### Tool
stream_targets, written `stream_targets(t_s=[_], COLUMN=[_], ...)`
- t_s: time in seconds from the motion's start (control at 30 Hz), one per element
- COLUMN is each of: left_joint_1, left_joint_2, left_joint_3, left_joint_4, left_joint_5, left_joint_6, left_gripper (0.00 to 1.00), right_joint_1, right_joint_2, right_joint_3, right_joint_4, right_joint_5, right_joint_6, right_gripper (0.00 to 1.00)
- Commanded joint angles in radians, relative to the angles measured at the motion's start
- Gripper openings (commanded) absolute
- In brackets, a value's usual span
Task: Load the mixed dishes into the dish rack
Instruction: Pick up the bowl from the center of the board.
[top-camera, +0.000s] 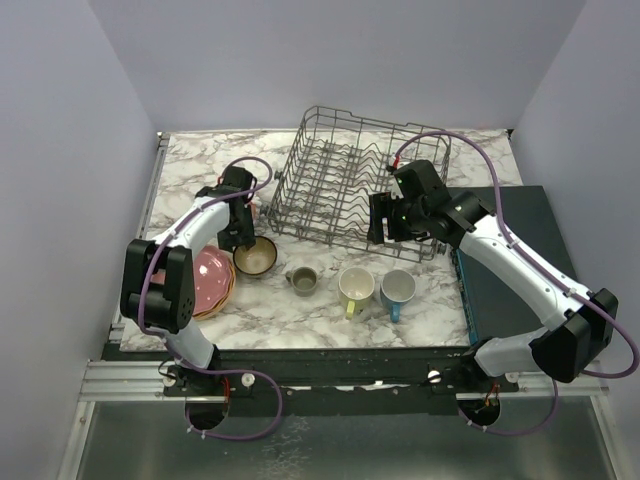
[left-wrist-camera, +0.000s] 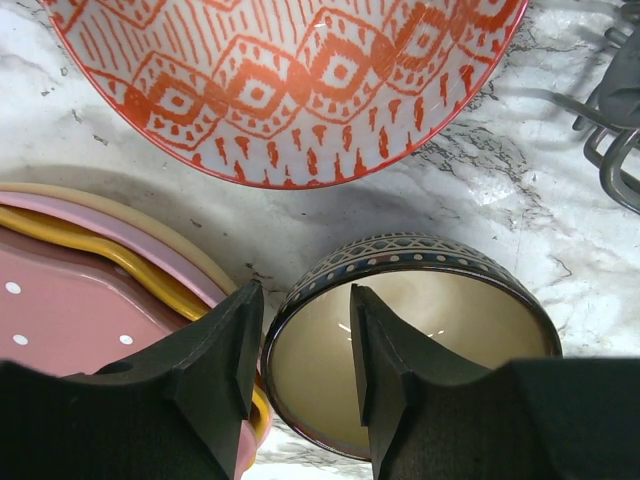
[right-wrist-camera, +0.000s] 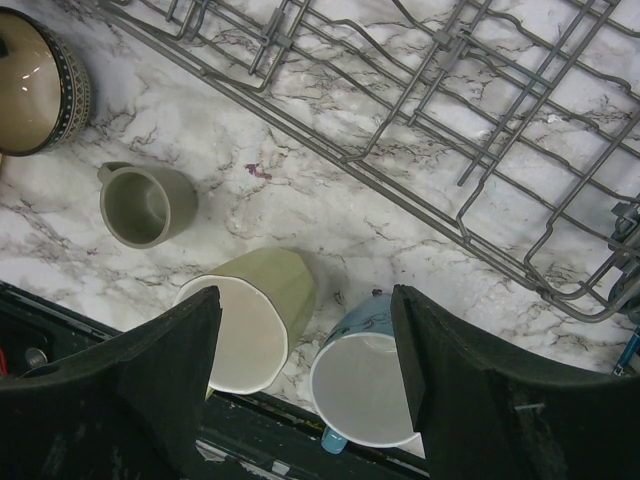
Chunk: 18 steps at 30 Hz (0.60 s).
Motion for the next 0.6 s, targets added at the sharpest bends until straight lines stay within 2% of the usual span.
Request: stream_targets(t_s=[0.0,0.57], left_joint_1=[0.004,0.004], left_joint_2=[0.015,-0.019], left_joint_3=[0.005,-0.058], left_joint_4=[0.009,0.012], left_joint_5=[0.047,0.121], left_joint_6=[0.011,0.002], left_gripper=[0.44,0.24], right_joint_1=[0.008,0.008], right_joint_2=[-0.008,-0.015], right_joint_3=[-0.014,-0.045], right_joint_4=[-0.011,0.004], right_joint_5=[-0.021,-0.021], right_joint_6=[0.003,0.011], right_gripper=[0.75,0.75])
